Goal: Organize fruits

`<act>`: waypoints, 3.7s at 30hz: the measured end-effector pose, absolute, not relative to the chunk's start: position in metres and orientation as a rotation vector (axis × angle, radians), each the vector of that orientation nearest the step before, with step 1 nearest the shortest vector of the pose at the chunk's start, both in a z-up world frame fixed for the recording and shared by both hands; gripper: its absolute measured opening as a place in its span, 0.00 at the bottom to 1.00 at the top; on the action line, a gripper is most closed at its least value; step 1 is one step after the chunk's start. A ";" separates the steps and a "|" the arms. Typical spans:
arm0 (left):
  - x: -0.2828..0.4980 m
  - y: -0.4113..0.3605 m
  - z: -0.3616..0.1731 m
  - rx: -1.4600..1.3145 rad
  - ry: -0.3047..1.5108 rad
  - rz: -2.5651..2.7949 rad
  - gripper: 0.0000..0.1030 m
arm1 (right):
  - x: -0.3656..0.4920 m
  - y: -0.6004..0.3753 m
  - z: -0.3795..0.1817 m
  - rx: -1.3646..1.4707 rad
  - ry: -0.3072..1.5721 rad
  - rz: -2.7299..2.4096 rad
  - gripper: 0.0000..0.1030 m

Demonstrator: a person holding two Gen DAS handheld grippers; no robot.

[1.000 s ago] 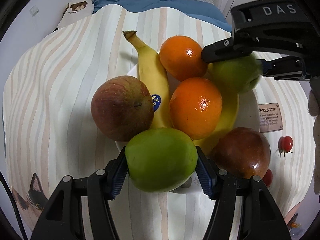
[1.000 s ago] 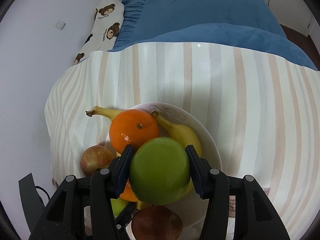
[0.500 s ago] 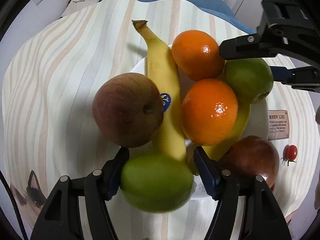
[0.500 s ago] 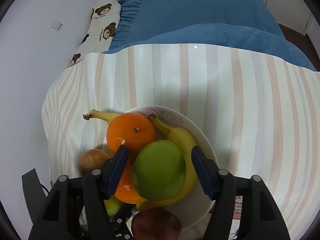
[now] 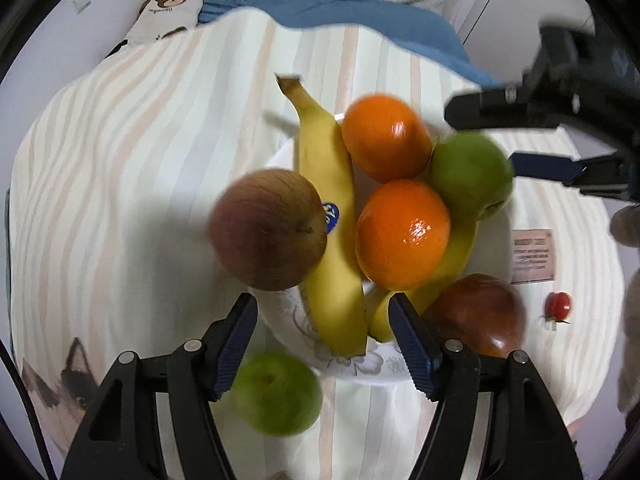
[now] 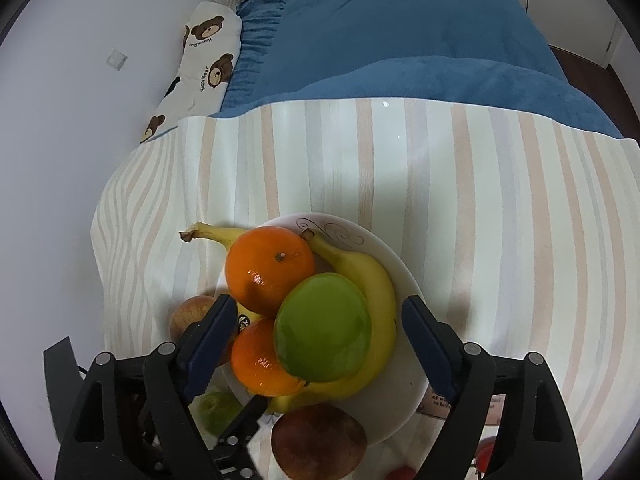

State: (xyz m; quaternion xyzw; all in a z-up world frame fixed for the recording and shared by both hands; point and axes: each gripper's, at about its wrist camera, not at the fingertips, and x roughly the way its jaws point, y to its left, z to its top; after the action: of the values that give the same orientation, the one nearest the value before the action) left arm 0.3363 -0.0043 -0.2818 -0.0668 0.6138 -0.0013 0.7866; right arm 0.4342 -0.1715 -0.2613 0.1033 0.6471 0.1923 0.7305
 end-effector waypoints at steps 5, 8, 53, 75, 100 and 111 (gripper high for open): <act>0.315 0.029 -0.253 -0.141 1.292 0.030 0.65 | 0.424 -0.181 -0.244 0.217 1.391 0.428 0.85; 0.294 0.045 -0.253 -0.147 1.330 0.050 0.65 | 0.408 -0.188 -0.234 0.217 1.373 0.435 0.85; 0.320 -0.004 -0.283 -0.217 1.380 -0.137 0.53 | 0.384 -0.192 -0.247 0.188 1.349 0.373 0.85; 0.239 0.036 -0.271 -0.269 1.499 -0.126 0.56 | 0.349 -0.214 -0.241 0.243 1.345 0.392 0.85; 0.254 0.020 -0.219 -0.199 1.309 -0.095 0.58 | 0.314 -0.241 -0.250 0.307 1.346 0.302 0.85; 0.301 0.001 -0.216 -0.064 1.228 -0.095 0.56 | 0.368 -0.222 -0.235 0.347 1.321 0.417 0.71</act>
State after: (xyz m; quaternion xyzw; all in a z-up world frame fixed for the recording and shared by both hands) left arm 0.3007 0.0012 -0.2156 -0.0299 0.5757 -0.0445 0.8159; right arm 0.3683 -0.2220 -0.2349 0.1592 0.6057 0.1913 0.7558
